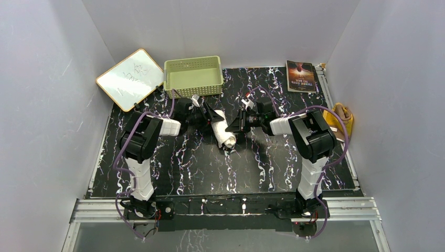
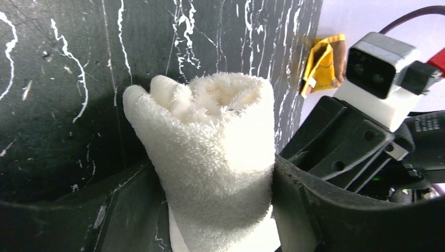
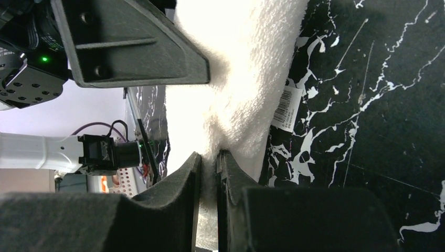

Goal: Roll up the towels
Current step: Pick up the towel at the center of the board, then place the towel in the bin.

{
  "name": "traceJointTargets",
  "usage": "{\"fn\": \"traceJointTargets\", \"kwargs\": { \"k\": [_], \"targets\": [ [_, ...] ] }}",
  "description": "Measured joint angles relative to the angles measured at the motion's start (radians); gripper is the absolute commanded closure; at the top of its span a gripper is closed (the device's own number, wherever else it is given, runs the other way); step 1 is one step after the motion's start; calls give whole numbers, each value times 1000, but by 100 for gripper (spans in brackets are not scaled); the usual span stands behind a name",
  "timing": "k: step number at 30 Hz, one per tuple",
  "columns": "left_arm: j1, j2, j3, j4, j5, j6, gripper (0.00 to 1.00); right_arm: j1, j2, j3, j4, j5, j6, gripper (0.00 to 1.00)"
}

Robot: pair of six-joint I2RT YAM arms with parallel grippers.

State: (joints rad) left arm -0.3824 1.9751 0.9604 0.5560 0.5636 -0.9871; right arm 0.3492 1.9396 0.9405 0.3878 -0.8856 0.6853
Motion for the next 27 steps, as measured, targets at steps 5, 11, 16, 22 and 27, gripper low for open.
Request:
{"fn": "traceJointTargets", "kwargs": {
  "k": [5, 11, 16, 22, 27],
  "targets": [
    [0, 0, -5, 23, 6, -23, 44, 2, 0, 2, -36, 5, -31, 51],
    [11, 0, 58, -56, 29, 49, 55, 1, 0, 45, -142, 24, -107, 32],
    [71, -9, 190, -175, 84, 160, 58, -28, -61, 65, -221, 36, -139, 4],
    [173, 6, 504, -373, 164, 307, 60, -82, -218, 63, -253, 60, -162, 2],
    [220, 125, 866, -443, 272, 350, 61, -75, -264, 3, -246, 51, -167, 2]
  ]
}}
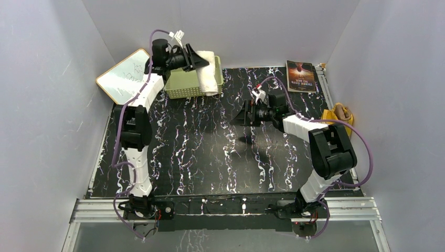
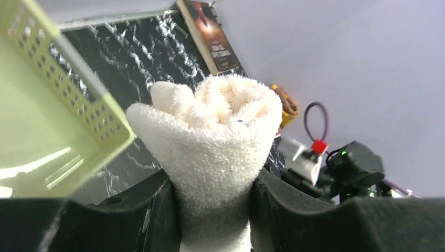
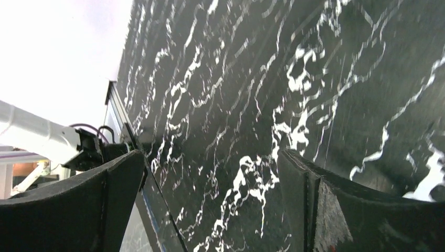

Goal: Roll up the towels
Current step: Place the towel in the bin.

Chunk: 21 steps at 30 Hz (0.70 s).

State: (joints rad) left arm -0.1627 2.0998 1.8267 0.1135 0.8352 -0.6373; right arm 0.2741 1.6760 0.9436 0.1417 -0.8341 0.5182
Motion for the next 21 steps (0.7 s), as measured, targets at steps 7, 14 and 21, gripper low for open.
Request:
{"fn": "traceJointTargets", "kwargs": {
  "k": [7, 14, 21],
  "targets": [
    [23, 314, 456, -63, 42, -26, 62, 14, 0, -28, -87, 9, -60, 2],
    [48, 558, 548, 100, -22, -137, 59, 28, 0, -29, -138, 11, -112, 2],
    [72, 770, 651, 297, -70, -303, 58, 43, 0, -45, -205, 25, -170, 2]
  ]
}}
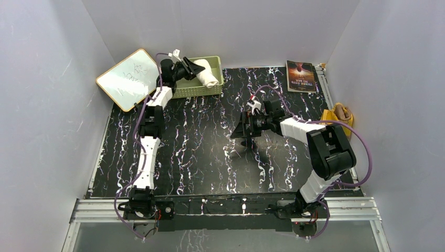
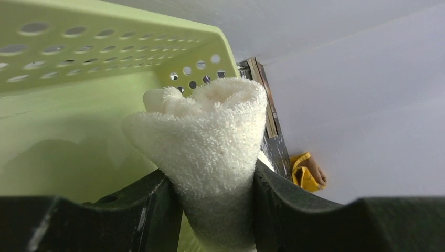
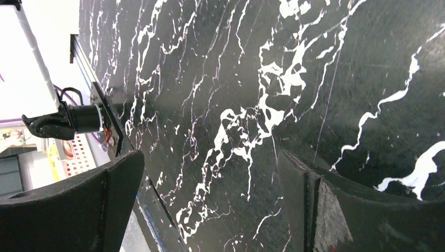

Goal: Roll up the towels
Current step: Place the towel in the bin.

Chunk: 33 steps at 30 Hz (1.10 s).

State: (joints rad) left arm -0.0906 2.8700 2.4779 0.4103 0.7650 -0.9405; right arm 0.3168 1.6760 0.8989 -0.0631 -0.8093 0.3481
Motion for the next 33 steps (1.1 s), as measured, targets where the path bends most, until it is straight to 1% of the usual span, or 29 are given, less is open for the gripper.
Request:
{"fn": "traceJointTargets", "kwargs": {
  "k": [3, 5, 12, 13, 17, 20, 24, 28, 30, 33],
  "targets": [
    [7, 18, 1, 36, -3, -50, 58, 2, 0, -11, -16, 2, -7, 2],
    [9, 13, -21, 61, 2, -55, 58, 6, 0, -14, -23, 3, -7, 2],
    [-12, -96, -256, 87, 44, -16, 59, 54, 0, -11, -21, 18, -6, 2],
    [-23, -112, -296, 70, 48, 10, 59, 66, 0, -11, -22, 22, -6, 2],
    [-66, -159, -358, -63, 47, 139, 59, 97, 0, -11, -24, 29, -5, 2],
    [-97, -203, -418, -122, 33, 202, 59, 108, 0, -11, -24, 30, -5, 2],
    [-124, -320, -563, -179, -3, 248, 59, 114, 0, -11, -26, 28, -6, 2],
    [-128, -439, -705, -227, -75, 267, 59, 120, 0, -11, -37, 18, -9, 2],
    [-129, -486, -742, -256, -113, 279, 58, 122, 0, -12, -44, 12, -15, 2],
    [-132, -529, -742, -285, -145, 306, 54, 122, 0, -11, -50, -2, -32, 2]
  ]
}}
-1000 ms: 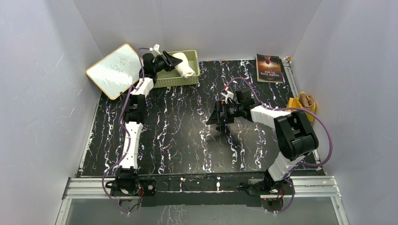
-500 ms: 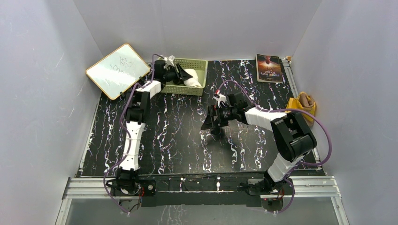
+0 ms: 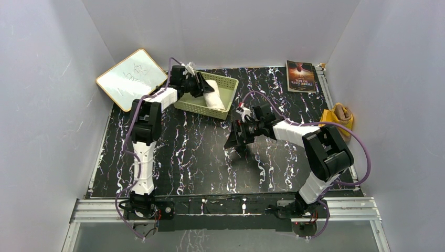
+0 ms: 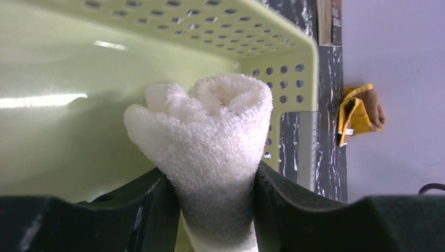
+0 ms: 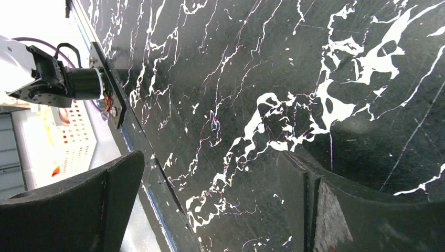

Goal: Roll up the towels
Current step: Place the towel in the bin.

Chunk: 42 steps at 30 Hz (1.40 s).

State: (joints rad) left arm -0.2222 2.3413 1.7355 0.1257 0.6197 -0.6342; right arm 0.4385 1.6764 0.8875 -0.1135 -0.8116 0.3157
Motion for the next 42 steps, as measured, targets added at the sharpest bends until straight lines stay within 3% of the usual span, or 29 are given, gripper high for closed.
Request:
{"fn": "traceJointTargets", "kwargs": {
  "k": [5, 10, 14, 24, 30, 42],
  "targets": [
    [-12, 11, 128, -57, 41, 55, 51, 0, 0, 0, -21, -19, -27, 2],
    [-48, 147, 441, -132, 142, 130, 48, 0, 0, 0, -51, -25, -52, 2],
    [-74, 254, 569, -195, 208, 168, 47, 0, 0, 0, -66, -25, -61, 2],
    [-100, 302, 523, -351, 237, 241, 44, 0, 0, 0, -73, -26, -76, 2],
    [-93, 304, 524, -378, 277, 224, 25, 0, 0, 0, -73, -26, -77, 2],
    [-76, 294, 528, -422, 251, 247, 9, 0, 0, 0, -70, -24, -73, 2]
  ]
}}
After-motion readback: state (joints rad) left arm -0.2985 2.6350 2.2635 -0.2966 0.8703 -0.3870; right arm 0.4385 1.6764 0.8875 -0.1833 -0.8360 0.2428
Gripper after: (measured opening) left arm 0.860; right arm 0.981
